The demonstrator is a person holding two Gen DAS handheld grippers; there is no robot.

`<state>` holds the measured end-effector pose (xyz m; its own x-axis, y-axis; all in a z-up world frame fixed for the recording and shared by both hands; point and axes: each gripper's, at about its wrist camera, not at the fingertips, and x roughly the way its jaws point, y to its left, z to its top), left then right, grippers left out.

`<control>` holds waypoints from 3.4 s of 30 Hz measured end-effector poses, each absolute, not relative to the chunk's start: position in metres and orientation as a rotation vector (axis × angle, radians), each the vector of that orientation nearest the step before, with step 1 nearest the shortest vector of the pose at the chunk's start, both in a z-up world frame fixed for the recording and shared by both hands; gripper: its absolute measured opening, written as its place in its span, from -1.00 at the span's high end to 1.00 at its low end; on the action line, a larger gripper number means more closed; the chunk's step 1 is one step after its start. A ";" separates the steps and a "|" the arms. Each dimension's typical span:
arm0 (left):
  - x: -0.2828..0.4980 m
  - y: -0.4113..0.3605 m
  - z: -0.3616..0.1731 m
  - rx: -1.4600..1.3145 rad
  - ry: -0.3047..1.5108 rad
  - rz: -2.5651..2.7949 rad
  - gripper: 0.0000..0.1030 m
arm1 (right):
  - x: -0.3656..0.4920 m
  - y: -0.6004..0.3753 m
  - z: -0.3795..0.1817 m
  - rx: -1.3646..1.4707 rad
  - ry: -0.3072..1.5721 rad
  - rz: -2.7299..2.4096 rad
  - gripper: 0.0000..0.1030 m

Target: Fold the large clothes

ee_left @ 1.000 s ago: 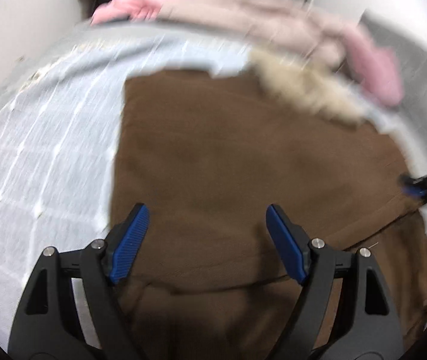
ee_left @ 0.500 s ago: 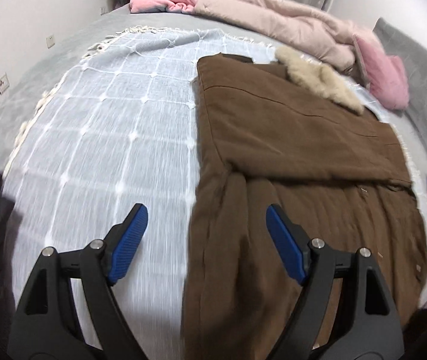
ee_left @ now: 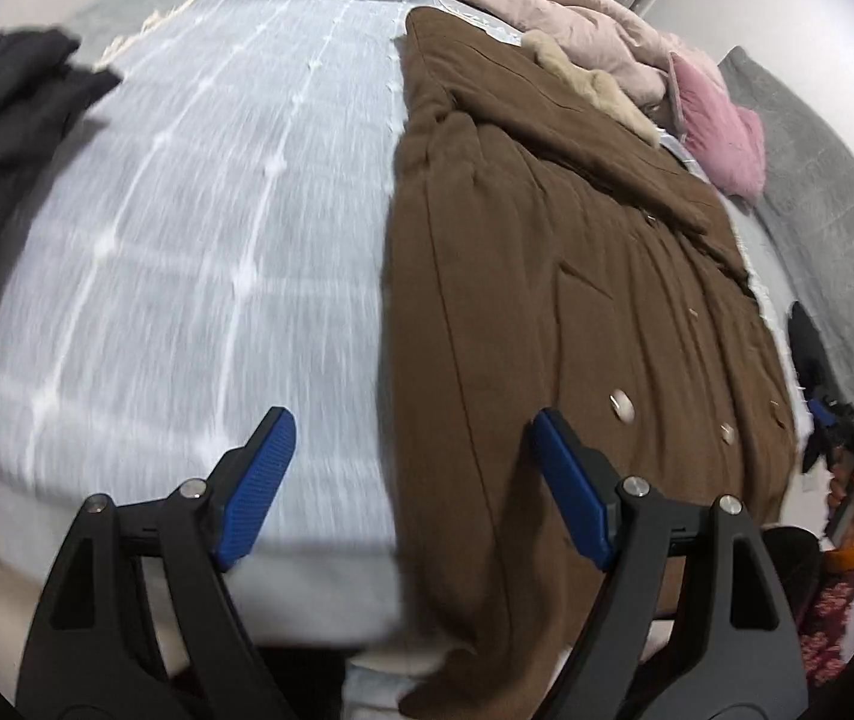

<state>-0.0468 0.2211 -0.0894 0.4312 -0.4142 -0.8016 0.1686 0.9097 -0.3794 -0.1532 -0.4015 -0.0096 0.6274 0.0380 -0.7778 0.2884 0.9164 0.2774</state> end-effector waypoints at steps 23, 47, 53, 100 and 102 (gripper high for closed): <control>-0.102 0.170 -0.118 -0.146 1.344 -0.607 -0.57 | -0.169 -0.378 -0.083 0.537 1.356 -0.073 -0.70; -0.119 0.146 -0.013 -0.143 1.055 -0.676 0.67 | -0.229 -0.338 -0.009 0.395 1.053 0.026 0.84; -0.084 0.146 0.030 -0.262 0.876 -0.705 0.67 | -0.200 -0.332 0.047 0.457 0.840 0.094 0.85; 0.153 0.198 -0.047 -0.299 0.846 -0.212 -0.48 | -0.006 -0.444 -0.009 0.520 0.833 -0.272 -0.23; 0.158 0.190 -0.054 -0.285 0.877 -0.238 -0.48 | 0.004 -0.431 -0.017 0.446 0.886 -0.244 -0.23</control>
